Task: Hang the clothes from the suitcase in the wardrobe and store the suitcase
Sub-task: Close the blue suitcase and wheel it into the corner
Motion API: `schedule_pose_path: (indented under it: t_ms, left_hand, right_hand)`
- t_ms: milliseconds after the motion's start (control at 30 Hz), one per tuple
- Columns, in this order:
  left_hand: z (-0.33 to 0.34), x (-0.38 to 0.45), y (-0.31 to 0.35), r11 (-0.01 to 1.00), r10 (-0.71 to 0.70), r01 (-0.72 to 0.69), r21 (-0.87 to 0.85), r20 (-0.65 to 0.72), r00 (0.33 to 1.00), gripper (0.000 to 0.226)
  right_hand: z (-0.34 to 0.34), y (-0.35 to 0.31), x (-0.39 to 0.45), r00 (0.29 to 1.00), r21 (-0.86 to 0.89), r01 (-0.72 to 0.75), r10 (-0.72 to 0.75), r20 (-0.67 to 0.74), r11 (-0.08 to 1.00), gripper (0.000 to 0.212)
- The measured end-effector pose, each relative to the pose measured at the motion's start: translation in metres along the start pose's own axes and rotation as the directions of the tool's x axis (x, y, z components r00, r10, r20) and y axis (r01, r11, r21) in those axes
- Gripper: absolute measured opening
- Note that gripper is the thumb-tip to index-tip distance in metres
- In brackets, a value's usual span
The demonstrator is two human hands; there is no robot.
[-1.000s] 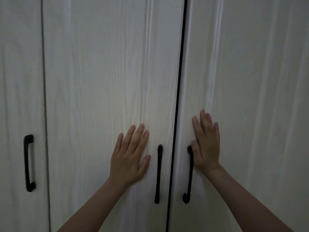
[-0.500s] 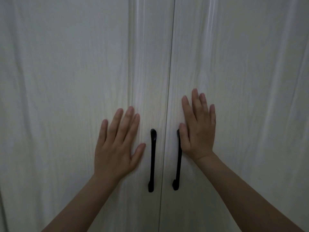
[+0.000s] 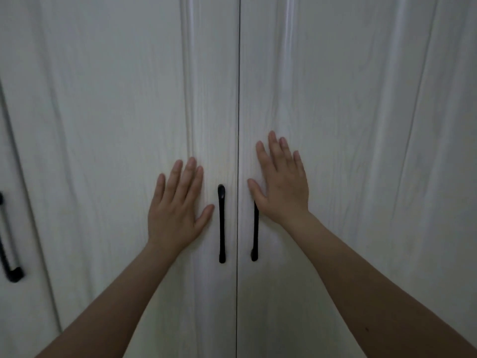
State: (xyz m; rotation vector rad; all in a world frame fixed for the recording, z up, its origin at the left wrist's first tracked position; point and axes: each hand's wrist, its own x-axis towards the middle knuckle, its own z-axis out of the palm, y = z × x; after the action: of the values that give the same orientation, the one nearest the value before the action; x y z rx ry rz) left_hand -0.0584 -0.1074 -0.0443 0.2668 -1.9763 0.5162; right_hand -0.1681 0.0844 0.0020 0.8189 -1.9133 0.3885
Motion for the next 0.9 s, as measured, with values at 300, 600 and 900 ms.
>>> schedule_pose_path:
  t_ms: [300,600,900]
  left_hand:
    - [-0.125,-0.015,-0.042,0.985,-0.128,0.138,-0.105,0.092,0.987,0.061]
    - [-0.285,-0.115,-0.177,0.889,-0.444,0.425,0.171,0.087,0.892,0.059]
    - [-0.418,-0.265,-0.213,0.607,-0.753,0.623,0.493,0.108,0.649,0.058]
  right_hand:
    - [-0.079,-0.052,-0.013,0.996,0.451,-0.055,0.016,0.089,0.891,0.054]
    - [-0.109,-0.237,0.011,0.978,0.901,-0.119,-0.108,0.179,0.417,0.036]
    - [-0.131,-0.413,-0.065,0.88,0.986,-0.143,-0.447,0.164,0.081,0.032]
